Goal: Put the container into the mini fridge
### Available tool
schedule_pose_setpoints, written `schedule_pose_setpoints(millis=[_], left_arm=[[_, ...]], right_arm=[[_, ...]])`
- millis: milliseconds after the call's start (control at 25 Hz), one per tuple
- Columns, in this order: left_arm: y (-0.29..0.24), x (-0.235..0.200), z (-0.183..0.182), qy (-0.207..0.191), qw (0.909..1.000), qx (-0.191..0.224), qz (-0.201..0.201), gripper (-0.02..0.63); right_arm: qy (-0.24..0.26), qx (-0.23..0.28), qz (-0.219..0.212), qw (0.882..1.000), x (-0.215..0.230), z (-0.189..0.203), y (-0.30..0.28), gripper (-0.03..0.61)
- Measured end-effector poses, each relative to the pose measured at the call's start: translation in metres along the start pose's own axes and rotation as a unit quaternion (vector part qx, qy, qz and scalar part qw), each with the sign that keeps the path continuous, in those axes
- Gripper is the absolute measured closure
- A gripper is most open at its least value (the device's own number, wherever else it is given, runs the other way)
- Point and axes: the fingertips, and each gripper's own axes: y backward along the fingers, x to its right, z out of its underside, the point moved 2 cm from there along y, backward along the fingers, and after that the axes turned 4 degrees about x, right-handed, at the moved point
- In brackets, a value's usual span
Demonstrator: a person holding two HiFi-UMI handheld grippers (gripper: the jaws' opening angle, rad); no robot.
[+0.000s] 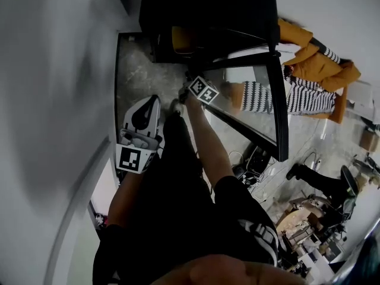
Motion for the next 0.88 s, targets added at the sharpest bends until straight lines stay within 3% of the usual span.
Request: schedule_pose_setpoints(millis=[200,360,600,880], left_arm=[[0.009,-0.004,-0.003,-0.007,1.0,-0.003,0.0,0.609],[0.005,-0.005,0.008,-0.003,1.0,-0.003,-0.004,0.609],[-0.009,-0.006,0.02,-0.008,0.9999,-0.011,-0.009,0.609],[-0.014,-0.01,0.046,-0.013,0.9984,-0.054,-0.006,0.609]], right_arm=[[0.155,-0.035,0.028,0.987,-0.009,0.008,0.0,0.348],[0.222,-0.054,0.034,0.973,-0.009,0.017,-0.013,0.38],[0.249,-0.073,0.045,0.965,-0.003,0.026,-0.031,0.476],[0.246,-0.096,0.047,0.963,0.004,0.039,-0.055,0.476]])
